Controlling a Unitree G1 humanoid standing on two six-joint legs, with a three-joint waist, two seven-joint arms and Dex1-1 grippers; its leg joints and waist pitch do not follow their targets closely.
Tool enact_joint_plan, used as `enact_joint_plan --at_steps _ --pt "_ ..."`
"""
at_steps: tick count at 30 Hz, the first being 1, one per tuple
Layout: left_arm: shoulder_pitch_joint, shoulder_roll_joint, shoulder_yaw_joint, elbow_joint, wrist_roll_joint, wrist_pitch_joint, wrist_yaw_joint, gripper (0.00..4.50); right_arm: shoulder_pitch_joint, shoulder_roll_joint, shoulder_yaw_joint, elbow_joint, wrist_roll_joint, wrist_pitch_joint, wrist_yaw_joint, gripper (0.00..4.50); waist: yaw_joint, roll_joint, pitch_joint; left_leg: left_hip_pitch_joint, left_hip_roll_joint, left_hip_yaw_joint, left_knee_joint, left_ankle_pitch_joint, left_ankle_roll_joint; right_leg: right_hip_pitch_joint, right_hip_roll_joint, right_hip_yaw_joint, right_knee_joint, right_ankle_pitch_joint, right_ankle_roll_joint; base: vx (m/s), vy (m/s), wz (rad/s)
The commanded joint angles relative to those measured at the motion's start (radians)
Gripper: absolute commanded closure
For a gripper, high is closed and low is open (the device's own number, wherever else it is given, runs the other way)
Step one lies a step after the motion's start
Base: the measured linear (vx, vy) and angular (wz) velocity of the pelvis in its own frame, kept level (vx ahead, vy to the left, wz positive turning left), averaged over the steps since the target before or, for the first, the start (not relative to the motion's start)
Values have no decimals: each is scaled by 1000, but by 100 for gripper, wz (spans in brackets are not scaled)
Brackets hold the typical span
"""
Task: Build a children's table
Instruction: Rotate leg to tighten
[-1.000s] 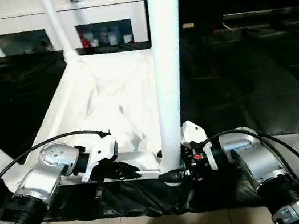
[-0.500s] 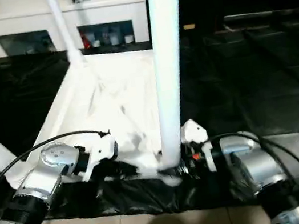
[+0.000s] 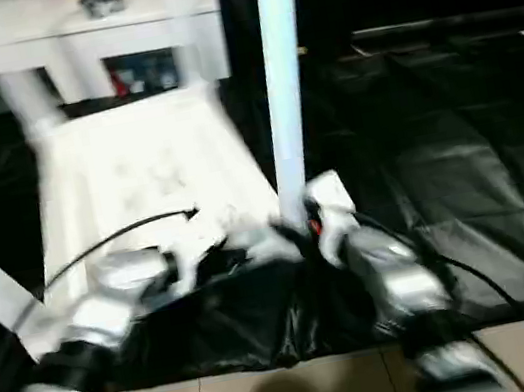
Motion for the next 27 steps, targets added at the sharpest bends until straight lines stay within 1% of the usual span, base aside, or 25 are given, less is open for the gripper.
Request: enact_joint_plan --at_steps 1,2,3,4,5,6,7,9,10,11,12,13,14,15,16,17,18,19,20,22,23,24,25,26,27 --pt "-15 -84 -43 -33 -24 -25 8 450 25 82 87 70 -46 20 2 202 4 -8 -45 -4 32 -11 -71 -273 28 41 -62 48 -87 -349 -139 0 0 0" --pt "-11 -83 -48 -38 -25 -28 1 450 25 86 86 67 -41 17 9 167 5 -10 -50 -8 30 -9 -67 -239 45 47 -63 49 -79 -298 -150 51 -3 4" --pt "-11 -83 -48 -38 -25 -28 1 450 25 86 86 67 -41 17 9 167 5 -10 -50 -8 30 -9 -67 -239 45 47 -63 49 -79 -298 -150 0 0 0" --pt "-4 -76 -52 -44 -23 -35 -2 450 31 85 88 56 -36 8 33 132 7 -7 -51 -11 30 -8 -66 -213 56 49 -62 49 -76 -264 -157 0 0 0" --pt "-1 -70 -52 -46 -23 -40 -8 450 33 83 88 55 -35 3 44 132 6 -6 -50 -13 29 -7 -65 -202 62 49 -61 48 -76 -258 -159 0 0 0" --pt "1 -63 -51 -46 -21 -43 -11 450 35 79 88 52 -34 0 56 123 6 -5 -50 -12 28 -6 -65 -203 62 49 -61 47 -77 -266 -157 0 0 0" --pt "3 -59 -52 -48 -20 -42 -10 450 32 78 89 58 -32 -5 56 123 6 -4 -50 -11 29 -6 -66 -208 63 50 -62 47 -79 -283 -153 0 0 0" --pt "5 -47 -52 -49 -20 -45 -17 450 34 68 97 54 -32 -14 74 99 4 -1 -47 -9 32 -8 -71 -243 54 47 -61 46 -84 -330 -145 0 0 0" --pt "7 -34 -52 -51 -24 -52 -33 450 39 55 106 41 -33 -18 97 85 3 -1 -47 -9 32 -9 -71 -251 53 47 -61 46 -85 -338 -142 0 0 0" --pt "7 -4 -50 -53 -36 -70 -80 450 56 16 131 -2 -28 -24 182 76 4 -1 -46 -8 33 -10 -73 -267 51 47 -61 47 -87 -347 -136 0 0 0" --pt "7 -4 -50 -53 -36 -70 -80 450 56 16 131 -2 -28 -24 182 64 4 -1 -46 -8 33 -10 -73 -267 51 47 -61 47 -87 -347 -136 0 0 0" --pt "7 6 -49 -54 -40 -74 -96 450 61 3 139 -15 -26 -27 208 64 5 -3 -48 -10 33 -9 -72 -260 56 49 -62 48 -84 -330 -134 0 0 0" --pt "5 25 -49 -51 -45 -89 -125 450 74 -25 157 -44 -22 -36 279 64 5 -2 -49 -11 34 -9 -72 -251 59 49 -61 48 -82 -310 -140 0 0 0" --pt "5 29 -49 -51 -46 -92 -130 450 77 -30 161 -50 -21 -38 294 64 7 -3 -51 -11 33 -9 -69 -239 65 52 -61 47 -79 -285 -148 0 0 0" --pt "4 44 -49 -52 -54 -98 -161 450 87 -52 172 -70 -18 -48 347 64 7 -5 -50 -12 34 -8 -69 -235 71 52 -60 48 -80 -277 -150 0 0 0" --pt "4 54 -49 -53 -60 -101 -183 450 93 -67 180 -83 -15 -54 382 64 8 -2 -50 -12 35 -7 -68 -224 75 51 -61 48 -76 -257 -160 0 0 0" --pt "4 65 -51 -55 -63 -110 -203 450 99 -79 186 -97 -8 -58 418 64 9 -2 -50 -11 35 -7 -68 -222 76 51 -60 47 -76 -253 -164 0 0 0" --pt "2 89 -53 -51 -72 -125 -246 450 109 -111 206 -123 0 -67 494 64 10 -3 -50 -12 35 -6 -67 -222 81 52 -60 46 -76 -256 -167 0 0 0" --pt "1 102 -52 -47 -77 -135 -271 450 116 -131 219 -141 6 -71 541 64 14 -2 -50 -12 36 -6 -66 -224 86 53 -60 45 -76 -261 -167 0 0 0" --pt "0 109 -52 -45 -81 -141 -287 450 120 -144 227 -153 11 -72 573 64 16 -2 -49 -11 39 -5 -67 -224 87 51 -60 46 -76 -263 -169 0 0 0" --pt "-4 124 -49 -41 -93 -147 -325 450 126 -170 241 -175 25 -74 636 64 20 -6 -49 -10 39 -5 -67 -223 88 50 -62 46 -76 -271 -172 0 0 0" --pt "-6 134 -46 -39 -105 -150 -354 450 129 -186 249 -188 32 -76 677 64 23 -6 -49 -9 39 -4 -66 -224 88 50 -61 46 -76 -276 -173 0 0 0" --pt "-8 140 -45 -39 -112 -149 -372 450 128 -195 252 -192 33 -80 698 64 30 -5 -49 -8 41 -4 -66 -224 89 50 -62 47 -76 -283 -171 0 0 0" --pt "-9 144 -44 -38 -116 -149 -383 450 128 -199 254 -194 34 -82 711 64 35 -4 -50 -6 43 -4 -65 -220 88 46 -62 48 -74 -271 -177 0 0 0" --pt "-11 151 -46 -38 -121 -151 -404 450 129 -209 260 -200 39 -80 740 64 40 -6 -50 -5 43 -3 -64 -217 86 46 -63 49 -72 -258 -185 0 0 0"
